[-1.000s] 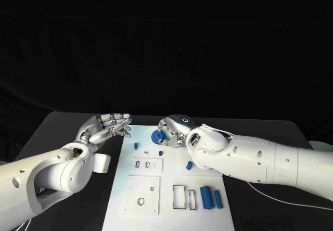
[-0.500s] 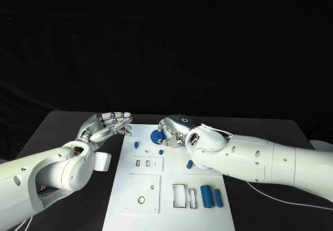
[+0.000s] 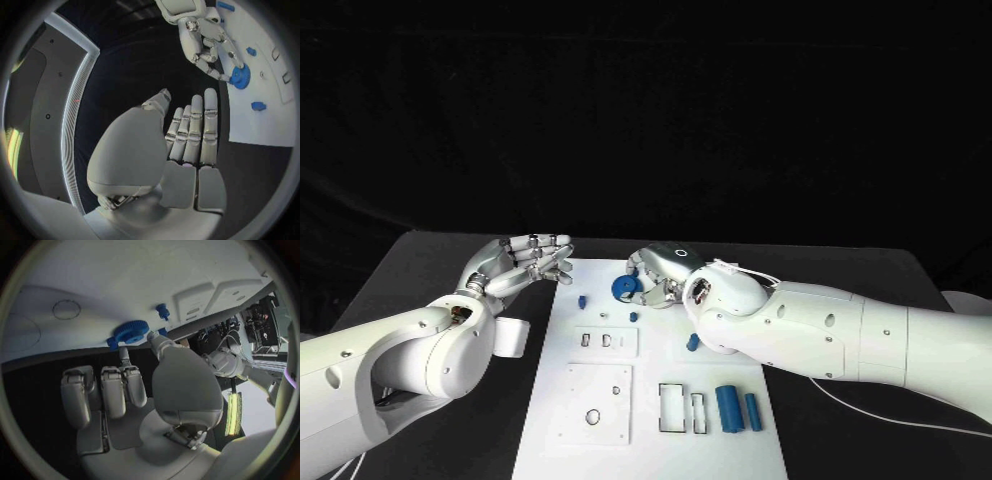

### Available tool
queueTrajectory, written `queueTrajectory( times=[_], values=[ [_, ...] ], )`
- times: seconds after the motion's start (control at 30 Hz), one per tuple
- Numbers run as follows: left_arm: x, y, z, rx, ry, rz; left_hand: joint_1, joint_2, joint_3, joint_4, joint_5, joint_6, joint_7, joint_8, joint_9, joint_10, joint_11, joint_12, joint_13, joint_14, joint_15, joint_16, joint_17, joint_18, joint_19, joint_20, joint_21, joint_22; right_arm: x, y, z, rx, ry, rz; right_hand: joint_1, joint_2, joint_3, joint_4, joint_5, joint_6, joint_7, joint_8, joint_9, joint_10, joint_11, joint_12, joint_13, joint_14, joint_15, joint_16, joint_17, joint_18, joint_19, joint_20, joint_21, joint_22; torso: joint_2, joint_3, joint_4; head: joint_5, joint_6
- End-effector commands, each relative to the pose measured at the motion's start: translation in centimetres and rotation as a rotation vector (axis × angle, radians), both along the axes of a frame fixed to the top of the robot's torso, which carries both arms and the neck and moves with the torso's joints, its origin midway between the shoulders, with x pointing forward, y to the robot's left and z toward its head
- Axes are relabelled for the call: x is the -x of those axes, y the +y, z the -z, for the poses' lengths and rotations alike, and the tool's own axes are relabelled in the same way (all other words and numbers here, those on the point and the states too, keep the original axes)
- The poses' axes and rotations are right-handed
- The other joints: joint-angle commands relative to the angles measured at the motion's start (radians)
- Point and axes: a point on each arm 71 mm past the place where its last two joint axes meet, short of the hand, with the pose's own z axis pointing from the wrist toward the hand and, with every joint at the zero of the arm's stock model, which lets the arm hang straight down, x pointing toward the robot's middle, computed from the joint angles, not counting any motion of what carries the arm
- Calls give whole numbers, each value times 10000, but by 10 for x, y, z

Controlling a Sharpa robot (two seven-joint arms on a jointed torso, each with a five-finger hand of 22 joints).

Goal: Assemble the parts on the task board

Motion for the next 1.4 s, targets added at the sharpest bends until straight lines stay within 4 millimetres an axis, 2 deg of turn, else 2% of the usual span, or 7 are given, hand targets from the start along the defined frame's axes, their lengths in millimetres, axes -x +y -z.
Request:
queueTrajectory(
  times=[0.03, 0.5, 0.7, 0.93, 1.1, 1.3, 1.4],
  values=[
    [1, -3, -2, 52, -71, 229, 91, -13, 39, -44, -69, -40, 130, -14, -7, -62, 27, -14, -2, -64, -4, 59, 8, 130, -73, -31, 50, 15, 0, 1, 4, 327, 500, -19, -26, 100, -222, 200, 18, -7, 30, -65, -14, 410, 47, -17, 1796, 861, 62, 50, 1726, -70, 1030, 76, 55, 2628, -3, 1, -3, 7, 11],
    [0, -1, -2, 33, -55, 193, 88, -14, 43, -50, -70, -54, 135, -20, -10, -78, 32, -20, -5, -70, -1, 62, 8, 129, -82, -30, 63, 21, 8, -20, -7, -741, -123, -3, 246, 353, -334, 384, 619, 455, -83, -93, 6, 561, -50, 169, 1976, 875, -13, 70, 1796, -70, 1030, 21, 55, 2628, -17, 21, -31, -21, 94],
    [-1, 1, -1, 13, -59, 136, 88, -14, 43, -50, -70, -54, 135, -20, -10, -78, 32, -20, -5, -70, -1, 62, 8, 129, -82, -30, 63, 21, 17, -57, -27, -1694, -403, 121, 532, 294, -233, 283, 696, 345, -40, -267, -48, 565, -22, 170, 1980, 877, -1, 72, 1805, -70, 1030, 16, 55, 2628, -39, 49, -108, -160, 155],
    [-1, 2, -1, 1, -54, 111, 84, -12, 50, -58, -72, -73, 140, -28, -13, -102, 38, -26, -7, -77, 3, 69, 9, 128, -96, -28, 82, 29, 24, -112, -36, -1908, 647, 25, 1219, 177, -19, -67, 415, 398, 5, -433, -89, 507, 20, 99, 1917, 867, 29, 64, 1776, -70, 1030, 44, 55, 2628, -78, 103, -243, -171, 168],
    [-2, 2, -1, 19, -62, 153, 81, -12, 60, -68, -71, -64, 150, -19, -10, -95, 42, -16, -3, -106, 11, 62, 3, 123, -136, -22, 89, 33, 28, -142, -35, -1719, 1103, -202, 1653, 74, 157, -375, 420, 507, 21, -489, -105, 492, 35, 79, 1900, 873, 14, 72, 1813, -70, 1030, 36, 55, 2628, -88, 193, -363, -149, 177],
    [-3, 2, -1, 22, -68, 161, 49, -17, 92, -101, -73, -44, 157, 6, -1, -63, 53, 16, 7, -219, 42, 14, -31, 112, -366, 8, 63, 20, 28, -173, -32, -1560, 1320, 67, 1852, -72, 212, -559, 437, 426, 49, -639, -159, 489, 59, 72, 1895, 874, 7, 72, 1821, -70, 1030, 28, 55, 2628, -96, 228, -374, -184, 153],
    [-4, 2, 0, 22, -71, 163, 47, -17, 96, -105, -73, -41, 155, 10, 1, -57, 53, 20, 8, -229, 44, 9, -35, 112, -388, 10, 60, 18, 27, -185, -30, -1493, 1401, 266, 1891, -139, 204, -612, 442, 327, 78, -734, -189, 472, 79, 50, 1875, 872, 29, 71, 1818, -70, 1030, 37, 55, 2628, -90, 205, -326, -229, 138]
  ],
)
